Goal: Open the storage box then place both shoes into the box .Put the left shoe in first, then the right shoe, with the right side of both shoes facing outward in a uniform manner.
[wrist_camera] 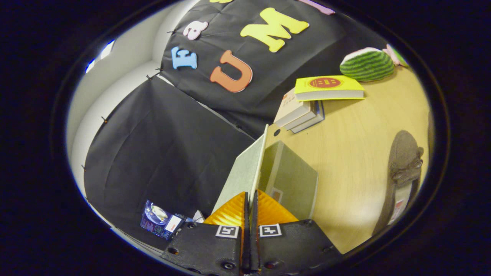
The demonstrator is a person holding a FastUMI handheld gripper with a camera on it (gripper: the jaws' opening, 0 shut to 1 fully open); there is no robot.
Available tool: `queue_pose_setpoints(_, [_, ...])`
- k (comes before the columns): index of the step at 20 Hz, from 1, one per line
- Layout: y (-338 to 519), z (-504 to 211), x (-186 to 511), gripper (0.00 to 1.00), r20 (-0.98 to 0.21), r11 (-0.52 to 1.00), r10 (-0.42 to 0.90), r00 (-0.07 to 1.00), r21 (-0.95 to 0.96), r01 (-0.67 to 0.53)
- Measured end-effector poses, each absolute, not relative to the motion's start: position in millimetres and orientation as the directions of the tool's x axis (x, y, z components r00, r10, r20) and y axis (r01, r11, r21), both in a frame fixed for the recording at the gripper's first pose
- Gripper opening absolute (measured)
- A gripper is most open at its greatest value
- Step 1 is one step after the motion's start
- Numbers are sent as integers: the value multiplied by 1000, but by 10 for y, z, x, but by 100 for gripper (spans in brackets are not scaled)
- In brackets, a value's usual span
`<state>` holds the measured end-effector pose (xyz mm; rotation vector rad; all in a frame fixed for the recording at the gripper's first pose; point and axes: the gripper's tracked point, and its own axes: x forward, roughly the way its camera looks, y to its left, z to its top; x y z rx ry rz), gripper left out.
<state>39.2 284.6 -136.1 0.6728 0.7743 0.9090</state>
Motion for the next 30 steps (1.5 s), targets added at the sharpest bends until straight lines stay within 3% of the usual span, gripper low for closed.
queue_pose_setpoints(8, [3277, -486, 206, 6, -240, 433, 885, 399, 741, -513])
queue_pose_setpoints(16, [4269, 90, -100, 10, -235, 416, 907, 349, 631, -655])
queue_pose_setpoints(22, [5008, 126, -425, 26, -250, 373, 927, 279, 551, -747])
queue_pose_setpoints(27, [5167, 40, -637, 74, -261, 334, 938, 227, 513, -790])
queue_pose_setpoints(30, [5141, 68, -628, 81, -255, 353, 933, 255, 493, -796])
